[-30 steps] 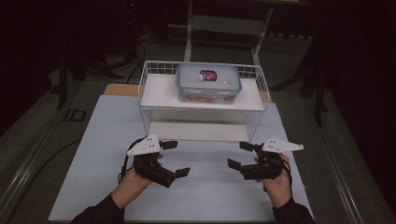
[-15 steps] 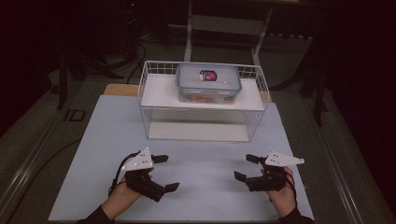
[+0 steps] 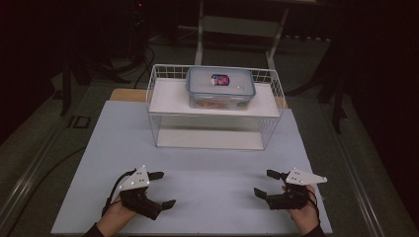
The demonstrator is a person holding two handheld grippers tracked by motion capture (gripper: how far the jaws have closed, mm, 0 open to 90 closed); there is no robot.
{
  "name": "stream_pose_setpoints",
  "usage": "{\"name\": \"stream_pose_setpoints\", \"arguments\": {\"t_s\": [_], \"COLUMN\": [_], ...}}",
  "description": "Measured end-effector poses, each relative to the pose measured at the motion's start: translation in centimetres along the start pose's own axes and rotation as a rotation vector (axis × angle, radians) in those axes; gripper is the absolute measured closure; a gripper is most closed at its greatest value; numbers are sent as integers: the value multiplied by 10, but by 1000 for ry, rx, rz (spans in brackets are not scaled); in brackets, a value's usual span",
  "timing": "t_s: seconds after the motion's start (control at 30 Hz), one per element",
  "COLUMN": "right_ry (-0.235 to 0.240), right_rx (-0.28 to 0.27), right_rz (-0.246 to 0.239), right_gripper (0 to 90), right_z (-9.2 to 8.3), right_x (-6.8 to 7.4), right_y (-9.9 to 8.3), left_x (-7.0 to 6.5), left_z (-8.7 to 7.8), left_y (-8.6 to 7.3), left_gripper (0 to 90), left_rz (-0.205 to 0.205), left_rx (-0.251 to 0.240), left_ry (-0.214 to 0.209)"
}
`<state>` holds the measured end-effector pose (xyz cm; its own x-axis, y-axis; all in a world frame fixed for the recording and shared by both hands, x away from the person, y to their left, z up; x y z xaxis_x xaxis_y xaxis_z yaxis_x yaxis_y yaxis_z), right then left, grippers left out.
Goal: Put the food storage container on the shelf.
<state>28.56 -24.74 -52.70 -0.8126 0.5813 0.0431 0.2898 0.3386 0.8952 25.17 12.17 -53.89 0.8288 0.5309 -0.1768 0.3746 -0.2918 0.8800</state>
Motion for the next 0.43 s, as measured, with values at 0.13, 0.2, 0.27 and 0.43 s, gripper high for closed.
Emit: {"name": "stream_pose_setpoints", "arguments": {"t_s": [0.13,0.2,0.27,0.43], "right_ry": [13,21,20,29], "right_rx": [25,41,53,51], "right_rz": [-5,-6,-6,9], "right_gripper": [137,139,139,141], "right_z": [4,7,8,8], "right_x": [1,1,0,0], "right_y": [-4,-6,-8,-9], "left_x": [3,3,3,4], "left_z": [-3,-3,-3,-1], "left_y": [-4,-5,-6,-6], "left_gripper": [9,9,9,9], "left_rz": [-6,-4,-15,-20], "left_rx": [-1,4,-3,-7], "left_ry": [12,14,-3,-10]}}
Point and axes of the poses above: each handheld gripper's, and its own axes: z roughly forward along the jaws, y roughly out of its top, x roughly to its left, the point moved 6 cm from there along z, roughly forward along the jaws, and after that the axes turned 4 degrees about -z, right-handed, at the moved point
